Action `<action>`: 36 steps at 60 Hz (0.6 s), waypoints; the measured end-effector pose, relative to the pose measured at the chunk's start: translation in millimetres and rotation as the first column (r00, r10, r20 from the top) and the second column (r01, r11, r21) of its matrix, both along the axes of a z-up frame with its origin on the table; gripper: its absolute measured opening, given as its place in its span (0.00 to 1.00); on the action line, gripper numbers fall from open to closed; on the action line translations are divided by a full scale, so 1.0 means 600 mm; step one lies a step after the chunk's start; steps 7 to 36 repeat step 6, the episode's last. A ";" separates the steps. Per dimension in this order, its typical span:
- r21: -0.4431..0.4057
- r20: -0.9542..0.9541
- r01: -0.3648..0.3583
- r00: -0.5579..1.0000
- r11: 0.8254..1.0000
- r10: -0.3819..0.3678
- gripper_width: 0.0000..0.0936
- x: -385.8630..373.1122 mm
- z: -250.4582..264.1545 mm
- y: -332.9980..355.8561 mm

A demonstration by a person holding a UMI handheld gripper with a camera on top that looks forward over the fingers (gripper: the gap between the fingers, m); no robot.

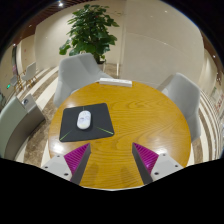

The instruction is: Arrange mouse

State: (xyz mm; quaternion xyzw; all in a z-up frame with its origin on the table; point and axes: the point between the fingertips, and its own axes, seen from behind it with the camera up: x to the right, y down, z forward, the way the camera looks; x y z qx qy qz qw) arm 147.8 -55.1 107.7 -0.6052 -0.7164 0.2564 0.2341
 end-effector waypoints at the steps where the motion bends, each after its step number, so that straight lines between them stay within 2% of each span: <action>1: 0.001 -0.005 -0.001 1.000 1.000 0.001 0.92 0.000 0.001 0.002; 36: -0.005 -0.018 -0.014 1.000 1.000 0.014 0.92 0.005 0.006 0.008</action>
